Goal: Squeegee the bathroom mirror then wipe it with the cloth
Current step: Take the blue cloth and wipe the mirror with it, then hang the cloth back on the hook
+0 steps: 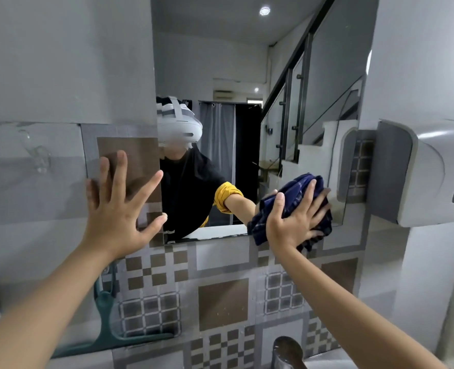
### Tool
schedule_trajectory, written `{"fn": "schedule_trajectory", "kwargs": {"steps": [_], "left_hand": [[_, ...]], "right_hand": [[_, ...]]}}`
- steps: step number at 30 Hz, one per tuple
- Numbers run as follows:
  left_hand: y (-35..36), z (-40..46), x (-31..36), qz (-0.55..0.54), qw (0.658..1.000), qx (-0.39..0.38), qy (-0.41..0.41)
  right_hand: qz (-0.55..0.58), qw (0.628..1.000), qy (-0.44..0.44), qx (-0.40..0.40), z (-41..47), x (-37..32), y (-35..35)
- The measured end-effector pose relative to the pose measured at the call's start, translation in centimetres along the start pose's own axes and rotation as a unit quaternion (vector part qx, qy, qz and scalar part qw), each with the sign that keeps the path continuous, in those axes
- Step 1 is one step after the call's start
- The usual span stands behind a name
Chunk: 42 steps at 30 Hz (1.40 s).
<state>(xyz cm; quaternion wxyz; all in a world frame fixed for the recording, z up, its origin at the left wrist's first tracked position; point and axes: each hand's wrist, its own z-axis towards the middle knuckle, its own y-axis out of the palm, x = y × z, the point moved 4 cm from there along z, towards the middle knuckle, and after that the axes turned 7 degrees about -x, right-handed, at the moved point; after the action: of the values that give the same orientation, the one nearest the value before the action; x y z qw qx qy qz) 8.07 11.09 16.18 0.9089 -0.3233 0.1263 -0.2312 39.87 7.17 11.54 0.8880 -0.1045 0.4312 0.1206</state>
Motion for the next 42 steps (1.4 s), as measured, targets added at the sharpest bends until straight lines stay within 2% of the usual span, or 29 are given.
{"fn": "schedule_trajectory", "kwargs": {"steps": [4, 11, 14, 19, 23, 26, 29, 31, 34, 36, 39, 42], "left_hand": [[0.1, -0.1, -0.1, 0.0, 1.0, 0.005, 0.004], [-0.3, -0.3, -0.4, -0.036, 0.999, 0.021, 0.007], [-0.6, -0.4, -0.9, -0.103, 0.994, 0.028, 0.0], [-1.3, -0.5, -1.0, -0.194, 0.98, 0.033, 0.005], [-2.7, -0.8, -0.5, -0.335, 0.942, 0.015, -0.022], [-4.1, -2.3, 0.0, -0.442, 0.896, 0.0, -0.053], [-4.3, -4.6, 0.3, -0.49, 0.865, -0.038, -0.099], [-4.3, -5.7, 0.7, -0.556, 0.817, -0.062, -0.135], [-5.2, -6.9, 1.0, -0.647, 0.734, -0.067, -0.196], [-6.6, -7.4, 0.5, -0.656, 0.724, -0.043, -0.208], [-8.9, -7.8, -0.3, -0.639, 0.746, -0.03, -0.187], [-10.8, -8.1, -0.7, -0.621, 0.761, -0.02, -0.185]], "right_hand": [[-0.015, 0.998, -0.052, -0.012, -2.5, -3.6, 1.7], [-0.062, 0.974, -0.215, -0.031, -8.3, -10.3, 5.5], [-0.081, 0.955, -0.284, -0.037, -10.1, -11.5, 6.5], [-0.137, 0.897, -0.416, -0.052, -11.6, -11.0, 7.1], [-0.149, 0.865, -0.469, -0.093, -13.2, -9.8, 7.0], [-0.078, 0.874, -0.44, -0.193, -14.3, -9.2, 6.3], [0.121, 0.875, -0.312, -0.349, -15.7, -10.0, 5.0], [0.219, 0.86, -0.225, -0.402, -16.9, -11.3, 4.2], [0.26, 0.841, -0.176, -0.441, -18.3, -13.4, 3.3], [0.256, 0.823, -0.17, -0.477, -18.8, -14.7, 2.8], [0.266, 0.778, -0.157, -0.548, -19.2, -16.9, 1.7], [0.245, 0.747, -0.175, -0.593, -19.6, -18.8, 0.6]]}}
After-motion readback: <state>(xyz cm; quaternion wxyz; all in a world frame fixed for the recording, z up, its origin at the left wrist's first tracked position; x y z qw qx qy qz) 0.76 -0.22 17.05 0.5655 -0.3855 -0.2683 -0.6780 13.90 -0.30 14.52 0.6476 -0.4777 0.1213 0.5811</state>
